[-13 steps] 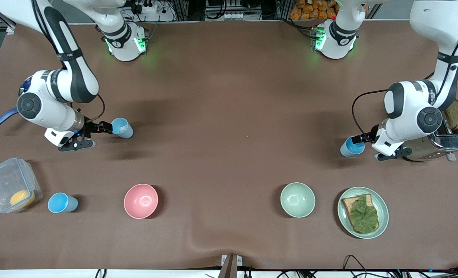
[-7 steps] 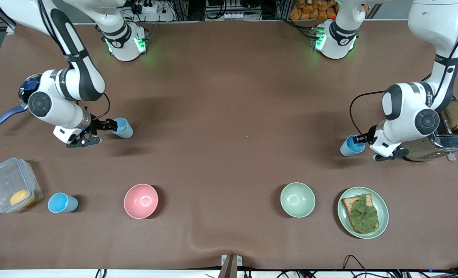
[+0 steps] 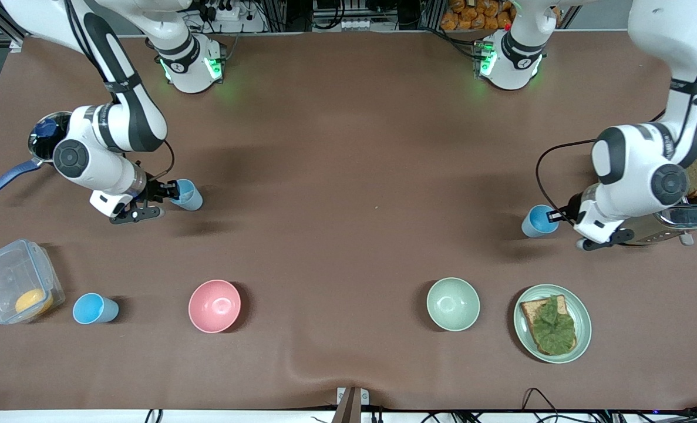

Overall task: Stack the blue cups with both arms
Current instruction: 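Close both grippers on the blue cups and lift them, then set the cup down mid-table with the right gripper while the left gripper carries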

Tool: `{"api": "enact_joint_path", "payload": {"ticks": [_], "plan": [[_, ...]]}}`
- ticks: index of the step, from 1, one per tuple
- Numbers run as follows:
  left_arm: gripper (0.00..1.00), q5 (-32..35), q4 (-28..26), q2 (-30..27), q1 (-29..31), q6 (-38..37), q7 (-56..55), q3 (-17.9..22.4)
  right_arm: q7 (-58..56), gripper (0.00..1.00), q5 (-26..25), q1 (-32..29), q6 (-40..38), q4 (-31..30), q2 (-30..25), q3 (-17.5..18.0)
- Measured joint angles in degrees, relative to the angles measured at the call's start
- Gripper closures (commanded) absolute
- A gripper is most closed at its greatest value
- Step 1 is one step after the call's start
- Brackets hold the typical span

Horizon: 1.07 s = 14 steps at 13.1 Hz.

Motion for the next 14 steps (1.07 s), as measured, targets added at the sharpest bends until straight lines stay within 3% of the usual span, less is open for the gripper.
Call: {"api": "enact_joint_path", "payload": {"ticks": [1, 8, 11, 14], "plan": [[1.0, -0.9, 2.2, -1.2, 0.2, -2.9, -0.2, 0.0, 0.3, 0.99, 0.0, 0.0, 0.0, -0.1, 0.0, 0.0], [1.0, -1.8, 23.6, -6.2, 0.7, -29.0, -0.2, 0.0, 9.6, 1.0, 1.0, 6.5, -4.7, 1.4, -1.6, 0.4], [1.0, -1.8, 28.1, -6.2, 0.6, -34.8, -0.2, -0.3, 13.4, 1.0, 4.5, 11.4, -11.4, 5.4, -3.8, 0.5], [1.0, -1.8, 29.6, -6.2, 0.5, -36.7, -0.2, -1.0, 25.4, 1.0, 4.9, 20.8, -13.0, 7.6, -4.9, 0.7]]}}
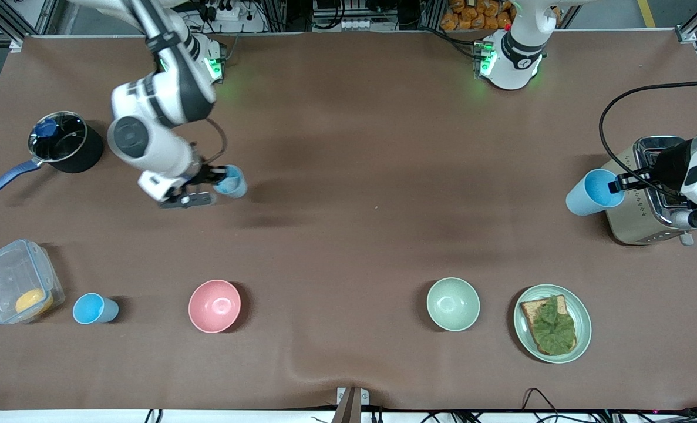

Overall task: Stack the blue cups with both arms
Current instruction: 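Set the cup down mid-table with the right gripper while the left gripper carries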

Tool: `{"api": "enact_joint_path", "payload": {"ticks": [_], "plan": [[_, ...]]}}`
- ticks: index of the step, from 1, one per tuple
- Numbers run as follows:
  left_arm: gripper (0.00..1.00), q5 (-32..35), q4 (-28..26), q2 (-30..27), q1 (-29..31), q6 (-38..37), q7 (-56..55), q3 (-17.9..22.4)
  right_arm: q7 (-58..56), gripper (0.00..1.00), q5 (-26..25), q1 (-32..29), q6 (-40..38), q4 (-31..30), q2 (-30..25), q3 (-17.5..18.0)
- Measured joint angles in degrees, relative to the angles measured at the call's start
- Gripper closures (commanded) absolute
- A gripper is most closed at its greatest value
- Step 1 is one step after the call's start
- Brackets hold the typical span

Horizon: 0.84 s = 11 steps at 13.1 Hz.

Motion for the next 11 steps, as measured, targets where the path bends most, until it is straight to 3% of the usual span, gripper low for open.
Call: {"api": "enact_joint_path", "payload": {"ticks": [6, 11], "plan": [[1.0, 0.0, 0.1, 0.4, 0.0, -0.1, 0.0, -0.4, 22.3, 1.0, 2.5, 18.4, 6.8, 2.1, 2.5, 0.1], [1.0, 0.0, 0.1, 0.4, 0.0, -0.1, 0.0, -0.6, 30.4, 1.0, 2.5, 23.6, 13.9, 6.1, 10.2, 0.0]]}}
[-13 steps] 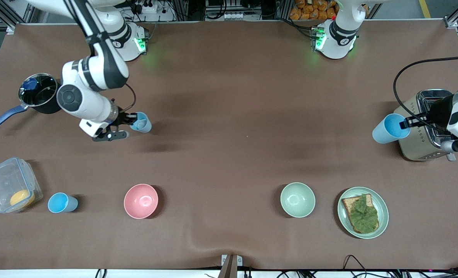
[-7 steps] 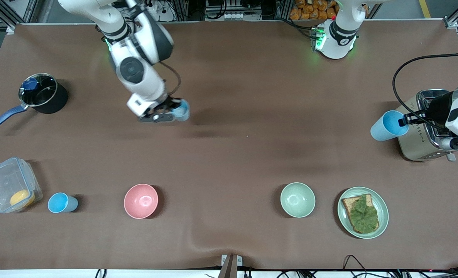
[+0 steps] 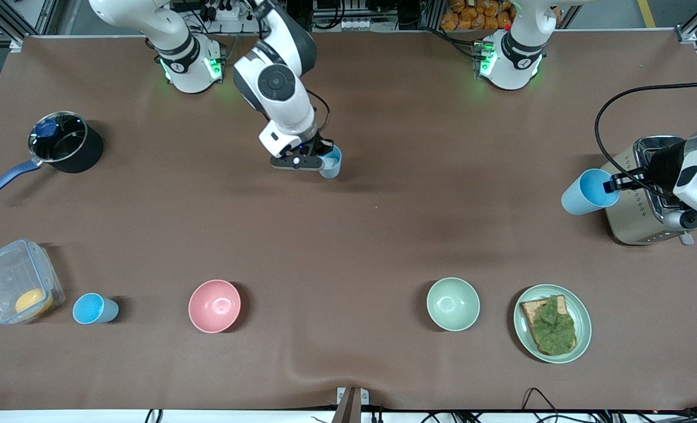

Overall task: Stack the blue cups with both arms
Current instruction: 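Set the cup down mid-table with the right gripper while the left gripper carries, then open and withdraw the right gripper while the left gripper brings its cup over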

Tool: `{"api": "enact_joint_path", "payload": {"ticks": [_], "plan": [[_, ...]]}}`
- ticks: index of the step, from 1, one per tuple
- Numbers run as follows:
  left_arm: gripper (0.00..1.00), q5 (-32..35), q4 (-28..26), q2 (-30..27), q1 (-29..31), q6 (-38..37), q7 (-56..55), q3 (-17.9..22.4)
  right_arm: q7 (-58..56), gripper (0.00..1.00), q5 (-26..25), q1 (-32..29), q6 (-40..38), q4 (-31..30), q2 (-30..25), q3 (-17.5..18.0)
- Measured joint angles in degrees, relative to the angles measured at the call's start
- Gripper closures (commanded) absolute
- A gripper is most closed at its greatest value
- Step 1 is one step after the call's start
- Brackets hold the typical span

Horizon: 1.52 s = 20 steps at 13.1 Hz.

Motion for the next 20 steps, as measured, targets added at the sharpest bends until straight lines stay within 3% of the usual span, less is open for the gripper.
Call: {"api": "enact_joint_path", "payload": {"ticks": [2, 6, 7, 10, 13, 16, 20], "plan": [[1.0, 0.0, 0.0, 0.0, 0.0, 0.0, 0.0, 0.0, 0.2, 1.0, 0.0, 0.1, 0.8, 0.9, 2.2, -0.1], [1.0, 0.0, 0.1, 0.0, 0.0, 0.0, 0.0, -0.9, 0.3, 0.84, 0.0, 0.1, 0.8, 1.4, 3.4, -0.7], [1.0, 0.0, 0.2, 0.0, 0.0, 0.0, -0.1, -1.4, 0.3, 0.75, 0.0, 0.1, 0.8, 1.4, 3.4, -0.9], [1.0, 0.0, 0.2, 0.0, -0.2, 0.0, -3.0, -3.8, 0.4, 0.32, 0.0, -0.1, 0.7, 1.9, 3.7, -1.4], [1.0, 0.0, 0.2, 0.0, -0.3, 0.0, -8.1, -7.0, 0.4, 0.0, 0.0, -0.6, 0.3, 3.0, 3.7, -1.8], [1.0, 0.0, 0.2, 0.0, -0.4, -0.1, -12.4, -10.1, 0.4, 0.0, 0.0, -2.8, -8.0, 7.6, 3.7, -1.9], [1.0, -0.1, 0.2, 0.4, -0.5, -0.1, -18.0, -14.1, -1.0, 0.0, 0.0, -11.0, -27.0, 21.3, 3.3, -2.2]]}}
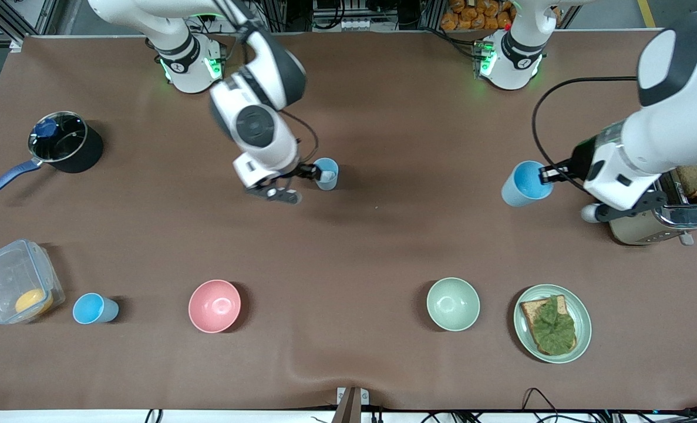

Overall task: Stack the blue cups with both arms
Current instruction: 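Open and withdraw the right gripper while the left gripper brings its cup over, then lower the held blue cup into the standing cup with the left gripper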

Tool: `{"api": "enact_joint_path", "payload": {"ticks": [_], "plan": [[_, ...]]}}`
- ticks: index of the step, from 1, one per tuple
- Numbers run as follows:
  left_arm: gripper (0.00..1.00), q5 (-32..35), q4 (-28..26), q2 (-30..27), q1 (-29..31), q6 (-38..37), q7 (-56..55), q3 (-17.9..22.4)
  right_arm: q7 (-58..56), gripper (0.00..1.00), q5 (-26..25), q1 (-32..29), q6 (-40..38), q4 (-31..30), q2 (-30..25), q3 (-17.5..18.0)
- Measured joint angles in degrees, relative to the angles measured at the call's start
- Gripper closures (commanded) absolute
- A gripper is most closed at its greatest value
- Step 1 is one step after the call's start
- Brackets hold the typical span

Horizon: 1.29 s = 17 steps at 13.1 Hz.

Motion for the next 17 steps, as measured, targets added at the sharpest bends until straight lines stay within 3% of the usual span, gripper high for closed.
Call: {"api": "enact_joint_path", "payload": {"ticks": [6, 10, 17], "plan": [[1.0, 0.0, 0.0, 1.8, -1.5, 2.8, -16.3, -8.1, -20.0, 0.0, -0.1, -13.3, -9.7, 7.4, -5.1, -0.3], [1.0, 0.0, 0.0, 3.3, -7.5, 7.2, -24.9, -8.9, -32.3, 0.0, -0.3, -21.4, -16.0, 10.2, -10.6, -0.4], [1.0, 0.0, -0.4, 4.8, -15.4, 12.1, -37.1, -9.0, -47.6, 0.0, -0.9, -31.7, -21.9, 7.8, -20.9, -0.6]]}}
